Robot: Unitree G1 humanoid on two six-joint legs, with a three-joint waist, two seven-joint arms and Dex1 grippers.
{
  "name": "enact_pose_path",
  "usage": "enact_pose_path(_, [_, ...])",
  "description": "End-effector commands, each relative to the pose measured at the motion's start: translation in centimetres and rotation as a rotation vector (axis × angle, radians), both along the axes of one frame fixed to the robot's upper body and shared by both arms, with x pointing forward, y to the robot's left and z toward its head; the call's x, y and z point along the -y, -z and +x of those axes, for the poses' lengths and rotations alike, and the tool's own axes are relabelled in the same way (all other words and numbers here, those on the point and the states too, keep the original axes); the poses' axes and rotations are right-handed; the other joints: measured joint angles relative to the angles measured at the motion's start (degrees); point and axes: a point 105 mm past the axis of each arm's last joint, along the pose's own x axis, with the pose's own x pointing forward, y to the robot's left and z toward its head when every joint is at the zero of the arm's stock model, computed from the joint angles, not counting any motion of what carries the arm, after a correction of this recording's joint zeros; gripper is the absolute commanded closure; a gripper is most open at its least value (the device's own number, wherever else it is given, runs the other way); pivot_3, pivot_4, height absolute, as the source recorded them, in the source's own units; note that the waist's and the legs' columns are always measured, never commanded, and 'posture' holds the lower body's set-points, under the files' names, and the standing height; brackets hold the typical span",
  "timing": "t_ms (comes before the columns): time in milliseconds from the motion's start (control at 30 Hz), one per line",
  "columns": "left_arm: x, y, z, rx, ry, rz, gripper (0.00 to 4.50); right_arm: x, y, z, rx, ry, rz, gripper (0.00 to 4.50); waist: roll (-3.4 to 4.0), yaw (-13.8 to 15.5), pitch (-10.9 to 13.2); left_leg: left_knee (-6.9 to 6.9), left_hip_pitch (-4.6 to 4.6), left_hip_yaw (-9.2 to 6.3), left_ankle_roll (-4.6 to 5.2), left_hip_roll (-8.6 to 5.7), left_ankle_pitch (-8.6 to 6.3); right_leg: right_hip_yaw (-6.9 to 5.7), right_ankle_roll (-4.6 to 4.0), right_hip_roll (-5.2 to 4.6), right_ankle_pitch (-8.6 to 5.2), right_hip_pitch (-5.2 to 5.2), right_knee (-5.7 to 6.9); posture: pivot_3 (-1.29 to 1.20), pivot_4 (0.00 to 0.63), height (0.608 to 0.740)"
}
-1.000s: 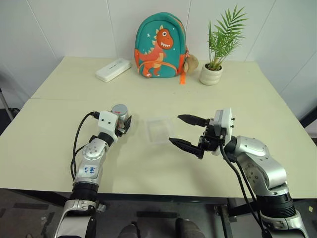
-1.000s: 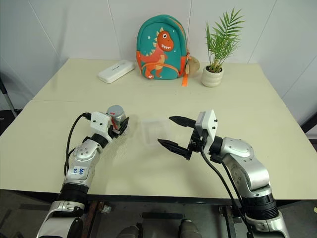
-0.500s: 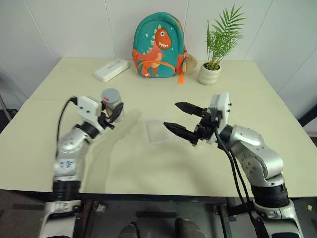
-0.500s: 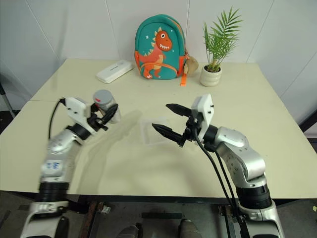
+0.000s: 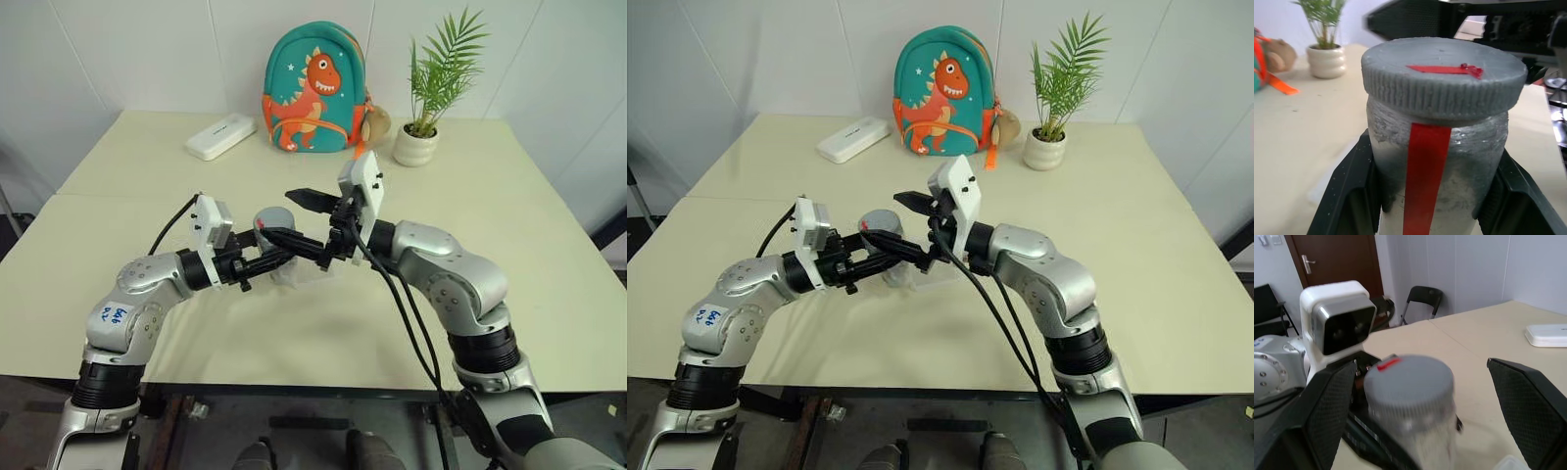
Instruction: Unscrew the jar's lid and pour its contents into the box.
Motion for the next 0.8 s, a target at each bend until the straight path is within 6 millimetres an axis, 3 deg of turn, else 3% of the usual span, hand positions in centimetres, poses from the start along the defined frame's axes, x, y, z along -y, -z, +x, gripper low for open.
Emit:
enact_pose_path(33, [0.2, -1.4, -0.6, 0.057, 0.018, -0.003, 2.53, -0.4, -1.3, -0.6, 0.063, -0.027, 0.006, 0.0, 0.0, 0.0, 0.0, 0.0, 0.0, -0.01, -0.01, 0.04, 0.0, 0.0, -0.03, 0.05, -0.01, 0.0, 0.01, 0.0, 0.15, 0.74])
enact_pose_path(467, [0.3, -1.2, -0.4, 0.063, 0.018, 0.012, 2.53, -0.8, -0.3, -0.1, 0.073, -0.015, -0.043, 0.0, 0.0, 0.1, 0.0, 0.01, 0.0, 0.0, -0.18, 0.39, -0.12, 0.01, -0.22, 0.41, -0.08, -0.07, 0.05, 0.0, 0.15, 0.74])
enact_pose_path(567, [0.2, -1.0, -0.3, 0.063, 0.013, 0.021, 2.53, -0.6, -0.5, 0.1, 0.077, -0.006, -0.037, 0.65, 0.0, 0.1, 0.0, 0.01, 0.0, 0.0, -0.18, 0.4, -0.12, 0.01, -0.23, 0.41, -0.08, -0.07, 0.05, 0.0, 0.15, 0.74])
enact_pose_path(700, [0.0, -0.8, -0.3, 0.062, 0.012, 0.028, 2.53, -0.5, -0.6, 0.0, 0.074, -0.012, -0.028, 1.92, 0.0, 0.1, 0.0, 0.0, 0.0, 0.0, -0.18, 0.41, -0.12, 0.01, -0.24, 0.42, -0.09, -0.09, 0.05, 0.0, 0.15, 0.74])
enact_pose_path(800, [-0.2, -0.4, -0.2, 0.058, 0.018, 0.052, 2.53, -0.4, -0.8, -0.2, 0.069, -0.023, -0.023, 1.93, 0.0, 0.1, 0.0, 0.01, -0.01, 0.01, -0.19, 0.41, -0.12, 0.01, -0.24, 0.42, -0.09, -0.09, 0.05, 0.0, 0.15, 0.74])
